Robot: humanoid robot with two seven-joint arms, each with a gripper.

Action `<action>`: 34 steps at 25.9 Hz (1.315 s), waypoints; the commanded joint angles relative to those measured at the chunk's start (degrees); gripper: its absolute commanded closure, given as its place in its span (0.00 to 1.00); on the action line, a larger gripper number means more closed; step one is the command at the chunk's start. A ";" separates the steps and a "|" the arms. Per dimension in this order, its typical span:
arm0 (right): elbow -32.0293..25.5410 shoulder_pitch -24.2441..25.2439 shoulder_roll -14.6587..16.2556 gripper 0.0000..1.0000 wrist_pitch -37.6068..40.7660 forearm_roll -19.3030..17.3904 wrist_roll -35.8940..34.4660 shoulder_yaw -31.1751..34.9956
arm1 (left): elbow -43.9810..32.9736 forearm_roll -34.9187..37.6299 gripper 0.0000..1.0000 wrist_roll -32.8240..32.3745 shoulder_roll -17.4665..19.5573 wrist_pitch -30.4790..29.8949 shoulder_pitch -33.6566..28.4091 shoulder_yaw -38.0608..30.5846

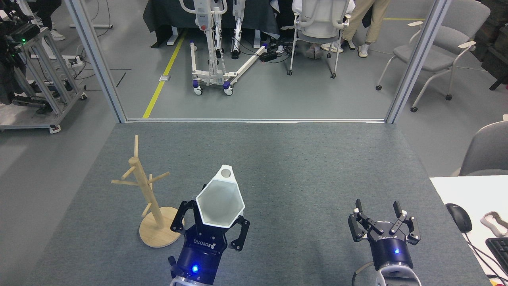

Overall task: Hang cup on storage rack
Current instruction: 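Carry the cup with the left gripper toward the wooden stand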

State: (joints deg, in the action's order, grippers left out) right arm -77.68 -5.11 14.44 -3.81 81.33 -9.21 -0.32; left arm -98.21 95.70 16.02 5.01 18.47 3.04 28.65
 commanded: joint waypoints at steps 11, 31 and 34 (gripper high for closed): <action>-0.28 -0.16 -0.29 0.00 1.62 -0.39 -0.02 0.14 | 0.83 6.87 0.94 2.26 0.61 10.18 -6.12 0.09; 0.07 0.89 0.15 0.00 1.26 -5.40 -0.20 -0.39 | 2.06 5.63 0.90 -0.55 5.00 31.98 -10.25 -3.60; 0.07 0.98 0.15 0.00 1.35 -5.40 -0.20 -0.47 | 2.41 5.63 0.89 -0.55 5.09 31.19 -9.72 -3.68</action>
State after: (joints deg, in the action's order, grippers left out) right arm -77.63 -4.31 14.59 -2.55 75.95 -9.39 -0.67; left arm -96.29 101.39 15.64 10.04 50.30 -7.25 25.20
